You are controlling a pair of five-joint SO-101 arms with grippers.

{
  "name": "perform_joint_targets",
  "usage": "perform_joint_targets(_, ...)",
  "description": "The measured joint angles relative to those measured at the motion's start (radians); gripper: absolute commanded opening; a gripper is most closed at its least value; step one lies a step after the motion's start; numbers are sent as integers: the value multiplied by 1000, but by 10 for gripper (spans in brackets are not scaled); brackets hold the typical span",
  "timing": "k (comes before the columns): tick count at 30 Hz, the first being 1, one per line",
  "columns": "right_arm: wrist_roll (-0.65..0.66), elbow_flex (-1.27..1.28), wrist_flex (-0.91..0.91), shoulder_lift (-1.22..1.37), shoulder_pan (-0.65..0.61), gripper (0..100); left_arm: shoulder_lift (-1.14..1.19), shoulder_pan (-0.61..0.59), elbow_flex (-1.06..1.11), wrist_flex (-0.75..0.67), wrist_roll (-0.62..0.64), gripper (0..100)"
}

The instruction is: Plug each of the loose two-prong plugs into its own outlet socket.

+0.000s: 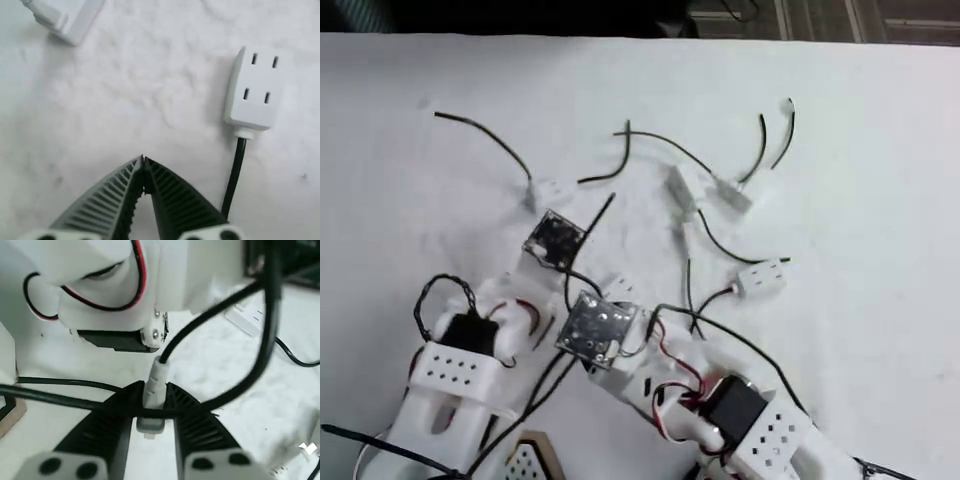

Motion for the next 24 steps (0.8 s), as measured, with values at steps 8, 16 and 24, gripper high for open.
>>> perform_joint_targets(8, 0, 0, -11, 2, -3, 17, -2, 91, 0, 34, -15, 24)
perform_joint_targets(16, 0, 0, -11, 2, -3, 17, -2, 91, 0, 34, -15, 24)
perform_joint_targets(24, -44, 14, -5, -2, -2, 17, -2, -83, -29, 34, -15, 27)
